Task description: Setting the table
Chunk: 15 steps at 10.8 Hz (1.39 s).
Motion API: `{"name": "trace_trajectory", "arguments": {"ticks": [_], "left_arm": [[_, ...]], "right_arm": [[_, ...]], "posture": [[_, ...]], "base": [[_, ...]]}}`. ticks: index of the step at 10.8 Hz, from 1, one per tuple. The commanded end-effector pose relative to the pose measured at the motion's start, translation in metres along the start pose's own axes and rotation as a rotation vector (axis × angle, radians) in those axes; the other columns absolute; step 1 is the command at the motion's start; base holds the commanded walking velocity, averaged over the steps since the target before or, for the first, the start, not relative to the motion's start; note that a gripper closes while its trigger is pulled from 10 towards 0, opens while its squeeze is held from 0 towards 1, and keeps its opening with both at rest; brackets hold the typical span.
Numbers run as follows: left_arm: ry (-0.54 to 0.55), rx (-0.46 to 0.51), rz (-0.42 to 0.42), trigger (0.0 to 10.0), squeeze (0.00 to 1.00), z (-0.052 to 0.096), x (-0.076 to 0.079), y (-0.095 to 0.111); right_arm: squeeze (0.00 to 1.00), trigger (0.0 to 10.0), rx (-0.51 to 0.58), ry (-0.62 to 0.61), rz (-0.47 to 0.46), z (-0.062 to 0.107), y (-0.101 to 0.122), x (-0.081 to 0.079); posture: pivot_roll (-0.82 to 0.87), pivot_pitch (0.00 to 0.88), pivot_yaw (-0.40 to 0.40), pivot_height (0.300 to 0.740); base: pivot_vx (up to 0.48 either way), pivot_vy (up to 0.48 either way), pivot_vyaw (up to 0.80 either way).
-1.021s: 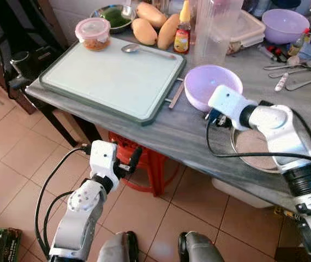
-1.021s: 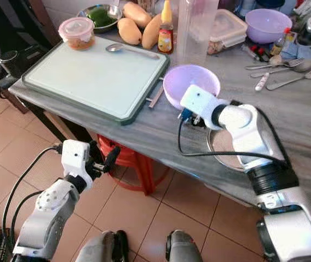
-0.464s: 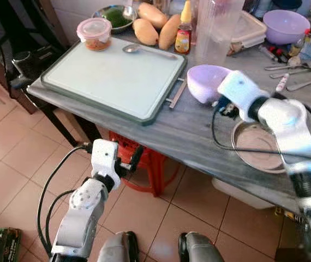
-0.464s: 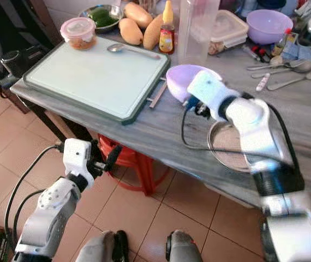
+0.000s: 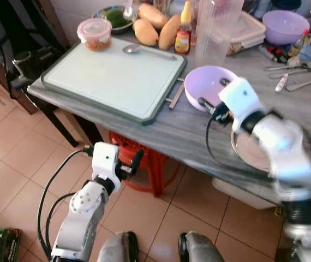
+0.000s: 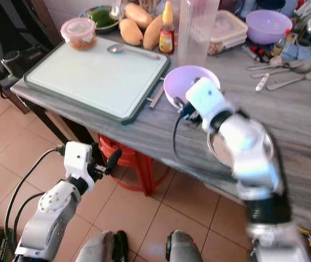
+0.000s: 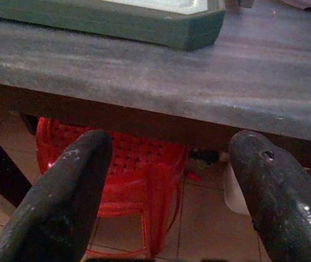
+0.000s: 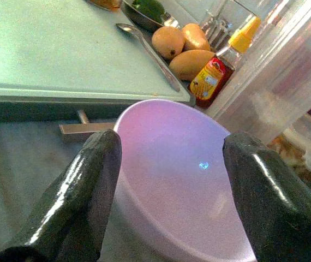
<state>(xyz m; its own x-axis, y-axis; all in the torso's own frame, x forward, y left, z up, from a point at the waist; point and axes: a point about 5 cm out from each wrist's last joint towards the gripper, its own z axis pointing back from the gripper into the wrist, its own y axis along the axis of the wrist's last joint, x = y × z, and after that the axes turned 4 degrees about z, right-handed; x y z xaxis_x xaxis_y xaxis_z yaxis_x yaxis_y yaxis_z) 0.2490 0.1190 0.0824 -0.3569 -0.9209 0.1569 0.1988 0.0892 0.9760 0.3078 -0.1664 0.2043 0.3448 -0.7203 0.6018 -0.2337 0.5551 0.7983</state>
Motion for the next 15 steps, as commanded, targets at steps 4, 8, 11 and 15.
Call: {"name": "trace_trajectory", "arguments": {"ticks": [4, 8, 11, 15], "left_arm": [[0.009, -0.03, -0.001, 10.0, 0.0, 0.008, -0.002, -0.006], [0.02, -0.044, -0.003, 10.0, 0.0, 0.01, -0.003, -0.007], [0.023, -0.048, -0.005, 10.0, 0.0, 0.01, -0.004, -0.007], [0.018, -0.052, -0.01, 10.0, 0.0, 0.009, -0.004, -0.007]], "right_arm": [[0.0, 10.0, -0.085, -0.517, -0.094, 0.044, -0.016, 0.008], [0.0, 10.0, -0.264, -0.508, -0.317, 0.053, -0.046, -0.023], [0.0, 10.0, -0.374, -0.52, -0.385, 0.059, -0.058, -0.034], [0.0, 10.0, -0.436, -0.52, -0.48, 0.061, -0.064, -0.041]], "posture": [[-0.08, 0.179, 0.064, 0.74], [-0.07, 0.194, 0.062, 0.74], [-0.07, 0.192, 0.058, 0.74], [-0.08, 0.189, 0.059, 0.74]], "base": [[0.0, 0.0, 0.0], [0.0, 0.0, 0.0], [0.0, 0.0, 0.0], [0.0, 0.0, 0.0]]}}
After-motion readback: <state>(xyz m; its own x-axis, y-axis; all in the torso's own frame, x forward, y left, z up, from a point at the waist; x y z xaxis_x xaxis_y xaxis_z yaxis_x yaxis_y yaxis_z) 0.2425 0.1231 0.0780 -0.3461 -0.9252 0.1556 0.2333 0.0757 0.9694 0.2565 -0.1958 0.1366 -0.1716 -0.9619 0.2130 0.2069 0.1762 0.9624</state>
